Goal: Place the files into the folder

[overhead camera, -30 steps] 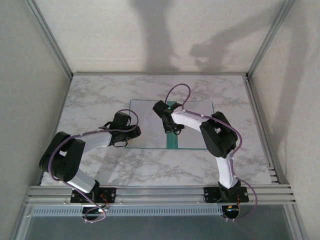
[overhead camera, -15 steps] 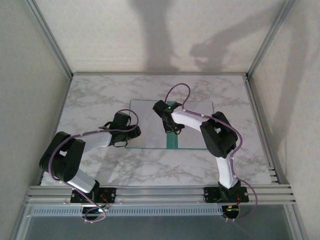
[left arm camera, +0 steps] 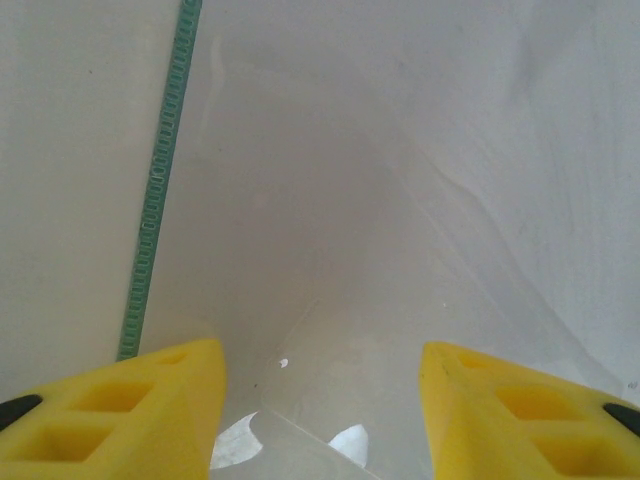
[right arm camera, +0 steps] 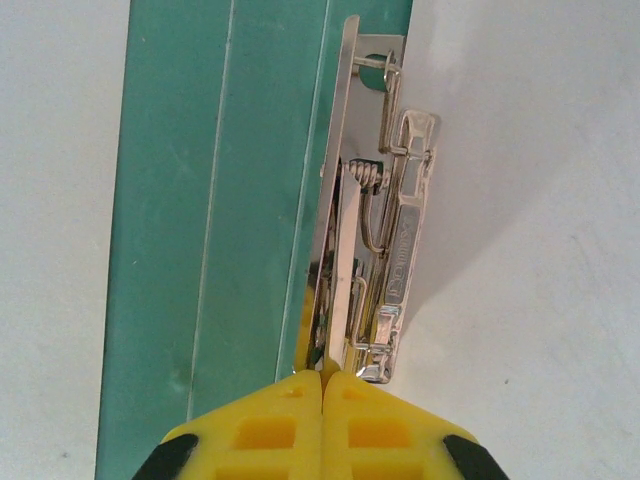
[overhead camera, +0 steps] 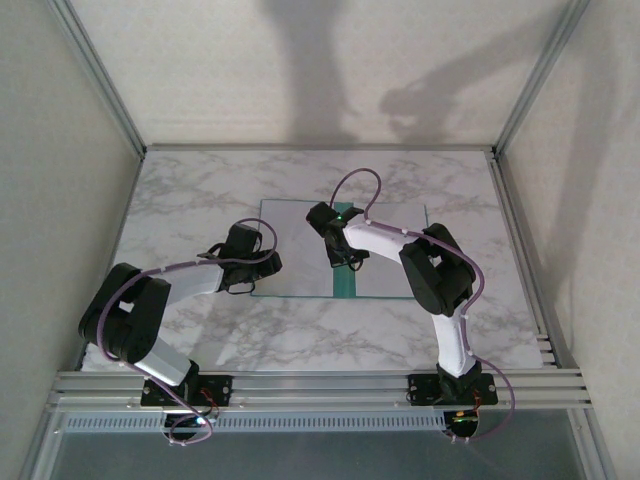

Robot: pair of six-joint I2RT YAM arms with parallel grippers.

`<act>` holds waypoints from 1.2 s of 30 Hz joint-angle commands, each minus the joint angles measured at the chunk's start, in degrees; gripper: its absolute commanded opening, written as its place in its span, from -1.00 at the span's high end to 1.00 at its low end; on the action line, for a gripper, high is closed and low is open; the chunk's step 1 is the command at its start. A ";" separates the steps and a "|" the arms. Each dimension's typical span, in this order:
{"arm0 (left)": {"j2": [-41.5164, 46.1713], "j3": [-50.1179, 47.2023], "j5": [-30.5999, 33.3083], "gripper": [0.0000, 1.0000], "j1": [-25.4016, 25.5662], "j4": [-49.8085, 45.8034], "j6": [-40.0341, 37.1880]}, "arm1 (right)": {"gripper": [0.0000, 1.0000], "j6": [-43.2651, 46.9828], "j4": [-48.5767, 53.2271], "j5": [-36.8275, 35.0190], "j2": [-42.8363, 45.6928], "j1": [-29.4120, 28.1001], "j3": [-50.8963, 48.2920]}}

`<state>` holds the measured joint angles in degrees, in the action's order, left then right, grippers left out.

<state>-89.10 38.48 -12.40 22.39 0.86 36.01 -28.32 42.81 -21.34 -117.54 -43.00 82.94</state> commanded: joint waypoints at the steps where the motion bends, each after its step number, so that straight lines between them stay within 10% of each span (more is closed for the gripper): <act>1: -1.65 -1.13 -0.26 -0.07 -0.49 -1.21 -0.41 | 1.00 -0.77 2.71 3.16 -4.37 0.73 -3.72; 36: -1.72 -1.13 -0.69 -0.03 -0.42 -0.86 -0.28 | 1.00 -1.50 4.73 6.72 -3.40 0.72 1.70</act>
<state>-89.32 38.44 -12.40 22.39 1.02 36.01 -29.39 44.16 -18.79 -117.69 -42.39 84.47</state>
